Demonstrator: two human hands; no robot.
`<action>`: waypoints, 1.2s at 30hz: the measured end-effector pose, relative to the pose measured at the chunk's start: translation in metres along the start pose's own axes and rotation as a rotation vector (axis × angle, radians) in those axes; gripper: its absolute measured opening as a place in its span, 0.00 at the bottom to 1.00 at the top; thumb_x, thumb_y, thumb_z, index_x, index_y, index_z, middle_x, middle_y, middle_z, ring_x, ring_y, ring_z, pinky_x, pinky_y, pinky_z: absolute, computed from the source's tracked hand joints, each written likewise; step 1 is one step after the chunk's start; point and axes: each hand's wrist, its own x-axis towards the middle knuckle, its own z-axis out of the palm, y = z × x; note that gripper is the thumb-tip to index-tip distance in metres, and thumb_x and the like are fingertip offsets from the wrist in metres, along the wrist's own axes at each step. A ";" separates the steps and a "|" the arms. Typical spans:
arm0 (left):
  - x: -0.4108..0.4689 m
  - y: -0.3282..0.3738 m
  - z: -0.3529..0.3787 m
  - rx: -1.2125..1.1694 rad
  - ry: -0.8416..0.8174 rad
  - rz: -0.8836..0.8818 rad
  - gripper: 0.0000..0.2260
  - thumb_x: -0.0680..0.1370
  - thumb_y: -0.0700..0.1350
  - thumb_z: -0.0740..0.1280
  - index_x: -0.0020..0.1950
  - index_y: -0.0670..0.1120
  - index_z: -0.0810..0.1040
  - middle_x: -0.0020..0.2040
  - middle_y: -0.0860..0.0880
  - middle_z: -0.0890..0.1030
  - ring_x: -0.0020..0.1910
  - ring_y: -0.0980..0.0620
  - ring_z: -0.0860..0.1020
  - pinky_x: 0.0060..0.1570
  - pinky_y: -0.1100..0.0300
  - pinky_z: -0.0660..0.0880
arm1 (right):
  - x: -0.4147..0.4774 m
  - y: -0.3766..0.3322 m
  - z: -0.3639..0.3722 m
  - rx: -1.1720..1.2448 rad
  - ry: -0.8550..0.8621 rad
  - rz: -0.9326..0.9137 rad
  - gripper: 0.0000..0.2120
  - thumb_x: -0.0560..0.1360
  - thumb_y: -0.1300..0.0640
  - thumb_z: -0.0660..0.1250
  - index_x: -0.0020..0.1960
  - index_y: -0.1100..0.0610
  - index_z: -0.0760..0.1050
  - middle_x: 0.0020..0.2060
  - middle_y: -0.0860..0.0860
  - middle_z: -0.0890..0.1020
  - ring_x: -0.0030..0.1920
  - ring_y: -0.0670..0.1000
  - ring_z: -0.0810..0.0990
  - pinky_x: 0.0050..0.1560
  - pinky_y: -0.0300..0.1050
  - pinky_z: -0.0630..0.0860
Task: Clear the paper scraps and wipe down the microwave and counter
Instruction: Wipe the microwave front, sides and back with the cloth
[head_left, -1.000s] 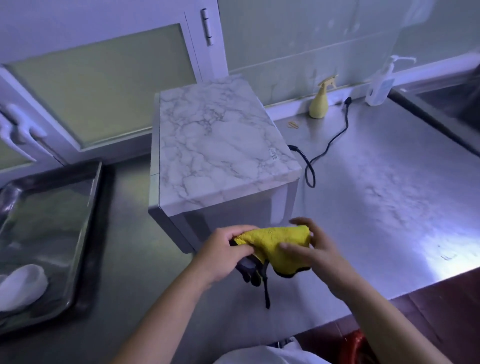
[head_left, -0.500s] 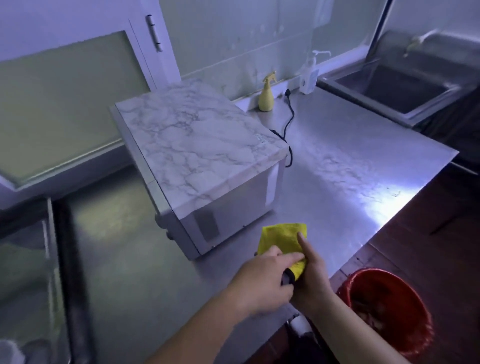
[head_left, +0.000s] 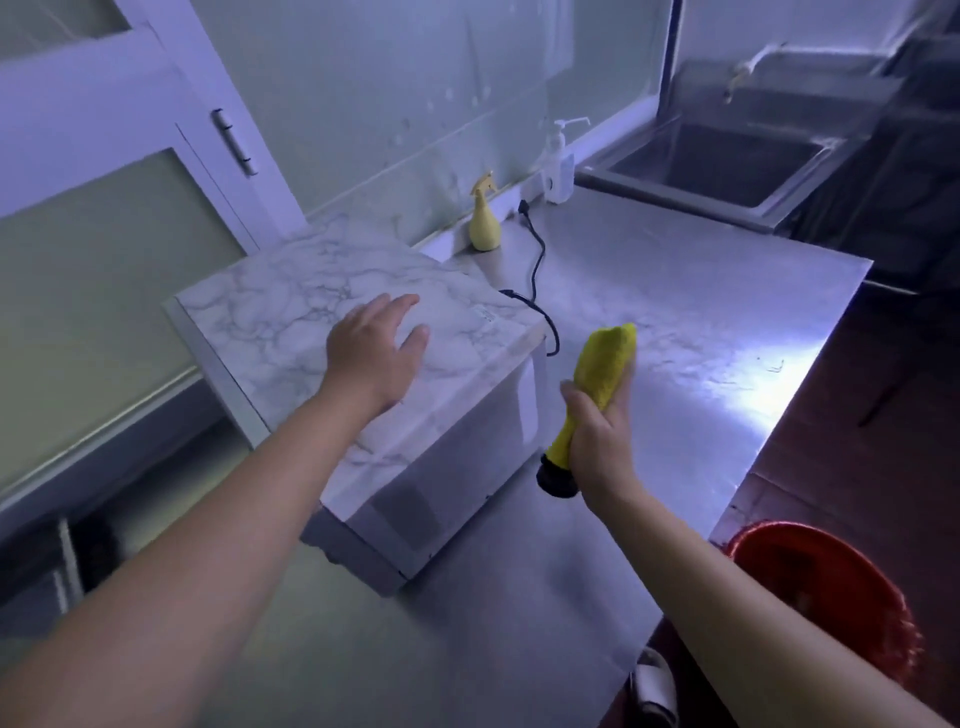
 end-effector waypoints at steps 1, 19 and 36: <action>0.009 -0.004 0.007 0.107 -0.045 -0.041 0.21 0.82 0.55 0.59 0.76 0.55 0.67 0.78 0.47 0.64 0.77 0.45 0.60 0.75 0.51 0.55 | 0.011 0.003 0.013 -0.072 -0.048 -0.143 0.38 0.75 0.53 0.63 0.81 0.43 0.50 0.75 0.37 0.65 0.74 0.39 0.65 0.76 0.48 0.64; 0.022 -0.025 0.038 0.219 0.019 -0.012 0.25 0.75 0.62 0.48 0.73 0.64 0.62 0.77 0.53 0.62 0.76 0.50 0.58 0.73 0.46 0.52 | 0.036 0.183 0.067 0.014 0.328 0.147 0.28 0.84 0.45 0.52 0.81 0.51 0.54 0.79 0.42 0.57 0.78 0.40 0.55 0.80 0.49 0.51; 0.020 -0.020 0.032 0.169 -0.006 -0.068 0.21 0.79 0.60 0.55 0.73 0.64 0.65 0.77 0.53 0.63 0.75 0.50 0.59 0.73 0.47 0.52 | -0.068 0.112 0.072 0.697 0.313 0.994 0.26 0.80 0.37 0.59 0.58 0.59 0.79 0.46 0.58 0.84 0.46 0.59 0.82 0.47 0.53 0.79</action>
